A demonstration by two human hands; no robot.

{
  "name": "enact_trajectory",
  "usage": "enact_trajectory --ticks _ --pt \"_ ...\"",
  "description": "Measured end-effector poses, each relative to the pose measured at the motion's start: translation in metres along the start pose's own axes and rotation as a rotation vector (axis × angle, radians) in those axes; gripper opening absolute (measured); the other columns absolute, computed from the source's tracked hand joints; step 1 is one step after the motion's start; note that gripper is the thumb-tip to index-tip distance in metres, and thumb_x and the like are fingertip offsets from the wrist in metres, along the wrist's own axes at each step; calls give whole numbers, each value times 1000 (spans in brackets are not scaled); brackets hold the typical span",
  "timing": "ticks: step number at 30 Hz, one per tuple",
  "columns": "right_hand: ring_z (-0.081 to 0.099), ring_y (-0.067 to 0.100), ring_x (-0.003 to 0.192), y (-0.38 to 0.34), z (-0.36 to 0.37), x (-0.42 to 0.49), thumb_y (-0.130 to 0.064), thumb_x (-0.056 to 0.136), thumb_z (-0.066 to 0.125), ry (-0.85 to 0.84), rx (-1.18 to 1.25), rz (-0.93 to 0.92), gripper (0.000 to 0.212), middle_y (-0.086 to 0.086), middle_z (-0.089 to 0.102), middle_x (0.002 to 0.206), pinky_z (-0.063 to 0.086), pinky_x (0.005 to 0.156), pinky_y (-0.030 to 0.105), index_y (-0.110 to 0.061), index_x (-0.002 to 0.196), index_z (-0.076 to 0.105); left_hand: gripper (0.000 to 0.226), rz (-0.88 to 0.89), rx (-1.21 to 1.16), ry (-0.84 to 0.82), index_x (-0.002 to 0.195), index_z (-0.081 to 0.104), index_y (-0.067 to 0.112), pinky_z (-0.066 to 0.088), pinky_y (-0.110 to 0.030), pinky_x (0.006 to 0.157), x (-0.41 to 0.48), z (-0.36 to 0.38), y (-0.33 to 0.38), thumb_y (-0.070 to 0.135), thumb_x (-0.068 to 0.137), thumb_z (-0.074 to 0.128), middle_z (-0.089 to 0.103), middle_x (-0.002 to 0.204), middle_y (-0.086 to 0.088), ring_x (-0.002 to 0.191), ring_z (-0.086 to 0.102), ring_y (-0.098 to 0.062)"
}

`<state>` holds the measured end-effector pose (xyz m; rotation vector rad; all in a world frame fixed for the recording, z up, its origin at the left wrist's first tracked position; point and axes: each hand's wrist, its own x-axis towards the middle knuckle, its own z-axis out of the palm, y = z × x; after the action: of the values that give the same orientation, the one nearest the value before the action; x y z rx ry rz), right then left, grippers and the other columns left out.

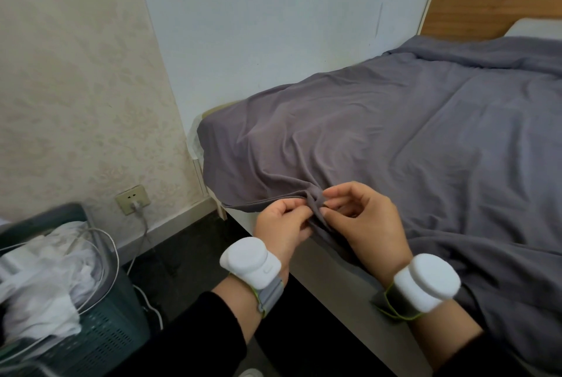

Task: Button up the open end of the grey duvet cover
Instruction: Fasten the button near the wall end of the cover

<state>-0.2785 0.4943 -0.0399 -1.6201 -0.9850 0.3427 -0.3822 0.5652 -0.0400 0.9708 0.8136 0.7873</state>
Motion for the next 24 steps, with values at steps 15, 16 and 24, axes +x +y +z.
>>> enact_trajectory --ticks 15,16,24 --pt "71 17 71 6 5 1 -11 72 77 41 110 103 11 4 74 73 57 71 25 -18 76 69 10 -122 -253 39 92 58 3 57 -17 54 9 1 -13 -4 88 54 65 82 -12 70 65 -14" --pt "71 22 73 6 4 1 -9 72 77 35 182 152 11 9 74 76 57 73 30 -15 75 69 11 -125 -260 34 96 58 1 57 -18 55 10 2 -16 -5 88 53 65 83 -13 72 64 -16" --pt "61 25 75 13 8 6 -2 72 76 92 591 478 15 15 65 76 50 74 35 -12 72 64 20 -203 -315 -26 105 57 -3 57 -20 59 15 1 -22 -9 87 52 68 79 -12 66 68 -15"
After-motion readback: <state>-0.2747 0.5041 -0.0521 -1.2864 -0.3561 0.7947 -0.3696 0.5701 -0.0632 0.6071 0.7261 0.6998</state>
